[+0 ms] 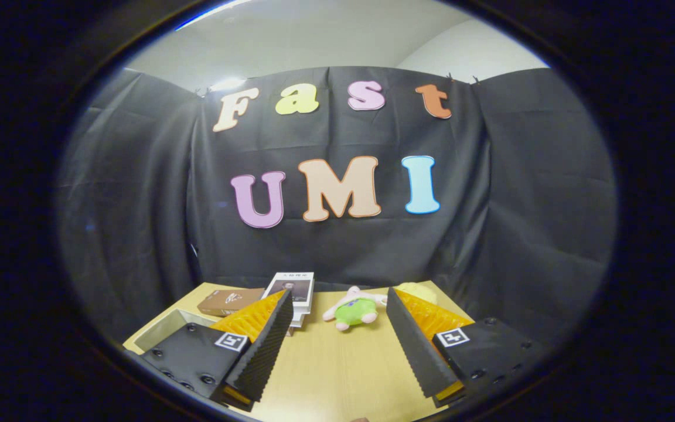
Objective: Open the storage box then place both shoes into the box .Put the left shoe in first, then the right shoe, with the right side of both shoes facing outward in a uniform manner.
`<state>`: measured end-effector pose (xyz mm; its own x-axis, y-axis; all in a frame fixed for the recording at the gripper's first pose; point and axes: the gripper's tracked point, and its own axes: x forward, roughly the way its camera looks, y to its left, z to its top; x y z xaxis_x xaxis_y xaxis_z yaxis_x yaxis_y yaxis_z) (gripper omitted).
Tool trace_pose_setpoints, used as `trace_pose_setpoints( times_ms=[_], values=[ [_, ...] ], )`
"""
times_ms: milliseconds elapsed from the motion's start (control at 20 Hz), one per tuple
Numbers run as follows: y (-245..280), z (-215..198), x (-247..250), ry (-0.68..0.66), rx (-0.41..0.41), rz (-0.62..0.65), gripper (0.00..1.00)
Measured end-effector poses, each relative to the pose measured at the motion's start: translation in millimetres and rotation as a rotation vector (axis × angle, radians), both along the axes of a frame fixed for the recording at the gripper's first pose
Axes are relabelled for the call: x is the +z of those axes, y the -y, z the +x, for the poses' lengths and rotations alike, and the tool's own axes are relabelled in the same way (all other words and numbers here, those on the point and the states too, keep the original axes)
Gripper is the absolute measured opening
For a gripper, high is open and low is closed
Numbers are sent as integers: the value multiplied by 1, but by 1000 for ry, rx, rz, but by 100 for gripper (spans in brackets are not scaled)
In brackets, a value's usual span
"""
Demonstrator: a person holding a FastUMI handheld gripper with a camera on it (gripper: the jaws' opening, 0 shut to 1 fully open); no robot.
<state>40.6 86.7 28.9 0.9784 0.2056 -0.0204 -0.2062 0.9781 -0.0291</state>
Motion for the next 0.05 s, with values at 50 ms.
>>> trace_pose_setpoints(
  times_ms=[50],
  values=[
    [4,0,1,-5,12,-1,100]
  ],
)
